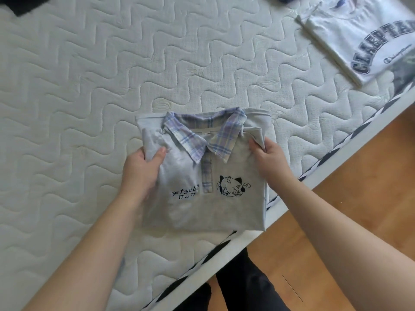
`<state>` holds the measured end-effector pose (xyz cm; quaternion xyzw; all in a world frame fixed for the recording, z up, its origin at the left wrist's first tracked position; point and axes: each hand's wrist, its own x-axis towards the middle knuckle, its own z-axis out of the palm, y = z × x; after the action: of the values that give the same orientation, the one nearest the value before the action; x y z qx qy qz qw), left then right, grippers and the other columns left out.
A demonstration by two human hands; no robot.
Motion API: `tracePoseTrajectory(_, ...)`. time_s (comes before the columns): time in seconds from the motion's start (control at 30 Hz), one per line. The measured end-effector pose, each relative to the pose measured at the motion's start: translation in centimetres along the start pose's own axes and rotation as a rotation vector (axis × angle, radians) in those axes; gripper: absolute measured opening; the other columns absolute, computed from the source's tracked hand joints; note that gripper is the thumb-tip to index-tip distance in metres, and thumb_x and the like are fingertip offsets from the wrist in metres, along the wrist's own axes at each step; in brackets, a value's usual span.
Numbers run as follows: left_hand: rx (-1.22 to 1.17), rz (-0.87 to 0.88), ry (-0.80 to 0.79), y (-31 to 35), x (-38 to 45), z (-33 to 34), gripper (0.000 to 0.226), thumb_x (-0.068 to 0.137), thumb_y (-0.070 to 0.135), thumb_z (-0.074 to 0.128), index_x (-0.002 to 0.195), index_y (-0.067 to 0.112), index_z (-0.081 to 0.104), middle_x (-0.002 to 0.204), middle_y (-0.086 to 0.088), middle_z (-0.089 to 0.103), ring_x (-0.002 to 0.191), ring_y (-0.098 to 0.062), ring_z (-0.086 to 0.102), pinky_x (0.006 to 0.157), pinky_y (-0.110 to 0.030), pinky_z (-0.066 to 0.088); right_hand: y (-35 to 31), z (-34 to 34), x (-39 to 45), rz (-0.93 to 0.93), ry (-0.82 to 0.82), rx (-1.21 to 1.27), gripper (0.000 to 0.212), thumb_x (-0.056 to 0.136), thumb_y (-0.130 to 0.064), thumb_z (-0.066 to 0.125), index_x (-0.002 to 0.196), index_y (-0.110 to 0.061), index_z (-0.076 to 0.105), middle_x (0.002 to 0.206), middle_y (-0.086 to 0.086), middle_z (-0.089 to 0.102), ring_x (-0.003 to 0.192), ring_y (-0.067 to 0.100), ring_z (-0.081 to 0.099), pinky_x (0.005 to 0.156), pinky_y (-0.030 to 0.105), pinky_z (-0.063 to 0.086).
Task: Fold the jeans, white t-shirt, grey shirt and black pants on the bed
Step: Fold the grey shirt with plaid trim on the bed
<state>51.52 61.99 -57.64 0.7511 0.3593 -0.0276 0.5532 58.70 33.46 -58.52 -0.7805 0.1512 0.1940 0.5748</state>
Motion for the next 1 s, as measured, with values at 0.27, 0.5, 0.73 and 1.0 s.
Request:
tracePoseTrajectory(0.27,-0.201,0.061,-0.069,8.6,-12.0,-7.0,0.029,0.063,0.066,0.071,0.084,0.045,0.073,0.083,0.009,0.077,0.077,-0.010,0.074,0.070,-0.033,0.056,-9.6,-4.1,-13.3,-0.033,0.022,0.152,0.049,0.081,-0.053,0.061,0.094,-0.007,0.065,0.086,0.011,0.069,0.082,0.027,0.067,0.075,0.045,0.053)
tracePoseTrajectory(0.5,-0.184,0.164,-0.193,15.5,-20.3,-10.3,0.024,0.069,0.059,0.073,0.084,0.041,0.074,0.083,0.005,0.077,0.076,-0.015,0.074,0.074,-0.041,0.058,-14.8,-10.0,-25.2,-0.040,-0.097,0.336,0.019,0.097,-0.017,0.058,0.111,-0.010,0.069,0.107,0.014,0.073,0.100,0.030,0.070,0.079,0.036,0.058)
tracePoseTrajectory(0.73,-0.051,0.356,-0.344,19.8,-28.0,-12.6,0.029,0.065,0.063,0.068,0.088,0.045,0.070,0.083,0.009,0.076,0.073,-0.011,0.073,0.066,-0.038,0.055,-16.2,-13.6,-35.6,-0.151,0.028,0.461,0.021,0.091,-0.027,0.063,0.109,-0.026,0.071,0.111,0.008,0.073,0.101,0.026,0.070,0.081,0.035,0.057)
tracePoseTrajectory(1.0,-0.043,0.419,-0.555,22.5,-36.1,-9.9,0.031,0.064,0.055,0.073,0.092,0.041,0.072,0.091,0.003,0.077,0.080,-0.017,0.074,0.068,-0.038,0.056,-12.3,-19.6,-44.8,-0.220,0.206,0.585,0.033,0.077,-0.049,0.074,0.104,-0.030,0.073,0.109,0.007,0.074,0.097,0.023,0.072,0.072,0.026,0.057)
